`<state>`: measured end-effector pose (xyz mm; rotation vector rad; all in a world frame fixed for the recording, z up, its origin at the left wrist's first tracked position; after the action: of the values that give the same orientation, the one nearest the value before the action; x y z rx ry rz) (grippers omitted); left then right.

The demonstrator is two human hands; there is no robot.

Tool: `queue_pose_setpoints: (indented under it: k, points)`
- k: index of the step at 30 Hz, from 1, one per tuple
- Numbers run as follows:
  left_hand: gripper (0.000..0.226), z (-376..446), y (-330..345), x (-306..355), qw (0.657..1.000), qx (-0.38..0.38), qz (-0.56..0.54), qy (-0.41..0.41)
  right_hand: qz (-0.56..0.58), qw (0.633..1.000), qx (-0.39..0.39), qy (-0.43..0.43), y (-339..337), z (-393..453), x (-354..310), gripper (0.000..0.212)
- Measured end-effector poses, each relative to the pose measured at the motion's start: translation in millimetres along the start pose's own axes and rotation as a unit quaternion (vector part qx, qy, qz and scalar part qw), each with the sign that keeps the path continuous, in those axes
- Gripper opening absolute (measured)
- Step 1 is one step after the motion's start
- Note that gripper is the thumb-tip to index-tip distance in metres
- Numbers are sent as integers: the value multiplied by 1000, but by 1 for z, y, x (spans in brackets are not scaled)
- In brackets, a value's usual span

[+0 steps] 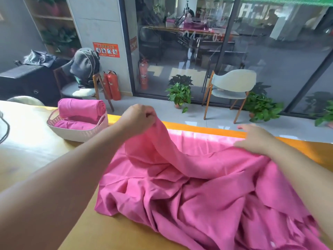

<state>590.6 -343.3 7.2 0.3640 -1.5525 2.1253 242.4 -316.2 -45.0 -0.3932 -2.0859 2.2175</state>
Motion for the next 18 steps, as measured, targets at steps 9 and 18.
queue_pose_setpoints:
  k: [9,18]
  points:
    - [17,-16,26,-1,949,32,-277,-150,449,886,-66,-96,27,-17,-191,15]
    - [26,-118,94,-103,879,-187,-345,-272,449,882,-135,-44,76,20,-242,21]
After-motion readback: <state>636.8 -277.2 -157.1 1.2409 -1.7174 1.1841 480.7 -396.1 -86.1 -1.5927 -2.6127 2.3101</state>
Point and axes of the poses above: each hand's wrist, its own z-axis towards the middle knuckle, its own y-axis out of the palm, x = y × z, the point moved 6 cm from there along z, towards the middle knuckle, and after that the axes turned 12 degrees about x, right-handed, at the moved point
